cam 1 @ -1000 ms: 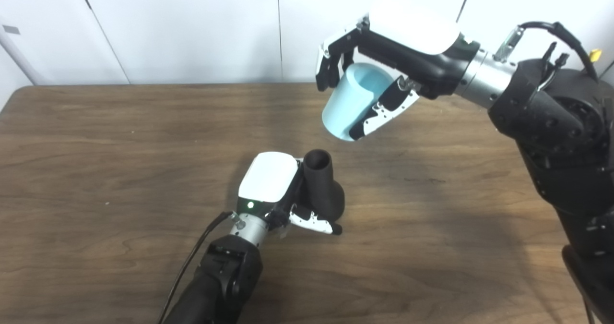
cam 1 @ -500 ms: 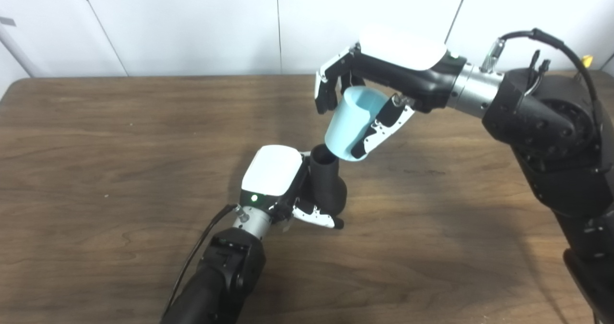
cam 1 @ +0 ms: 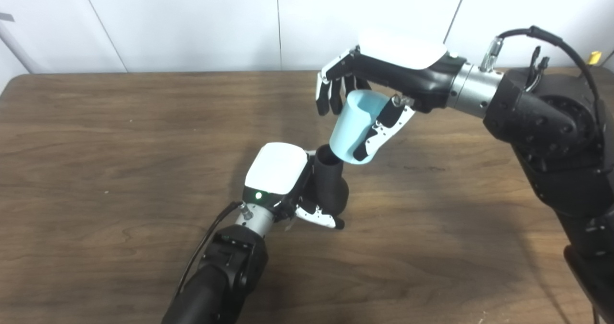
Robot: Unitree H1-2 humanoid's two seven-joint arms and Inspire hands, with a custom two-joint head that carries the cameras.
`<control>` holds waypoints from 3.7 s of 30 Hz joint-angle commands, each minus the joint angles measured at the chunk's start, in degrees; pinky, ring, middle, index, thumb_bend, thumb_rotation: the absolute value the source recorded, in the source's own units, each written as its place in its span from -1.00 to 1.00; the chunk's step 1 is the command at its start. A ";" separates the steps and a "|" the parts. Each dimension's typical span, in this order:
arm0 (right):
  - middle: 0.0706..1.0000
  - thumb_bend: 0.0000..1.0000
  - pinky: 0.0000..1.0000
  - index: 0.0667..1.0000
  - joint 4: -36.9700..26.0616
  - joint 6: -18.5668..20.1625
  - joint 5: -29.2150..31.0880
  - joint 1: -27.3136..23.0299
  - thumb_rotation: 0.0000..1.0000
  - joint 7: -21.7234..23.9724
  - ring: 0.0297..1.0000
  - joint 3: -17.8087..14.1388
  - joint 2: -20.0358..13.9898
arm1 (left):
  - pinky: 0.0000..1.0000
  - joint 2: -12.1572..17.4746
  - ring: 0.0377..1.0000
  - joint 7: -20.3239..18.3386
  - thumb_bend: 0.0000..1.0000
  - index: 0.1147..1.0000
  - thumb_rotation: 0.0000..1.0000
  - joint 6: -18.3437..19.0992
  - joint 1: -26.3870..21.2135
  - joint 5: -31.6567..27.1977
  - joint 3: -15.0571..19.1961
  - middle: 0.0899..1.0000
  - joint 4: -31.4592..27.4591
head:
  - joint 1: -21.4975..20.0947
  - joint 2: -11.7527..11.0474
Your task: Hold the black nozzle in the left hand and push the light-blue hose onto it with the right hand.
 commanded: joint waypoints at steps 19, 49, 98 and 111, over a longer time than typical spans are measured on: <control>-0.06 0.03 -0.35 -0.02 -0.77 -3.91 -0.14 -2.27 -1.00 -2.41 -0.28 -0.54 0.34 | 0.36 -0.03 0.17 -3.34 0.04 -0.23 -1.00 -0.70 -0.54 3.32 -1.11 -0.04 -1.35 | -0.51 0.61; -0.04 0.03 -0.36 -0.06 0.93 -4.63 -3.65 -1.51 -1.00 -1.98 -0.28 2.15 1.71 | 0.32 -0.46 0.14 -3.36 0.04 -0.23 -1.00 -0.90 -0.05 4.55 -1.18 -0.04 -2.13 | -0.44 1.59; -0.06 0.03 -0.38 -0.05 2.92 -8.63 -5.87 -1.05 -1.00 -0.61 -0.27 5.14 2.06 | 0.35 -1.10 0.16 -6.46 0.04 -0.24 -1.00 -0.51 -0.66 5.11 -1.06 -0.03 -3.07 | -0.59 2.81; -0.16 0.03 -0.53 -0.03 4.58 -10.58 -6.28 -0.92 -1.00 -1.21 -0.34 4.65 1.87 | 0.33 -0.91 0.14 -5.70 0.04 -0.24 -1.00 -0.83 -0.49 5.15 -0.90 -0.03 -3.18 | -1.33 3.31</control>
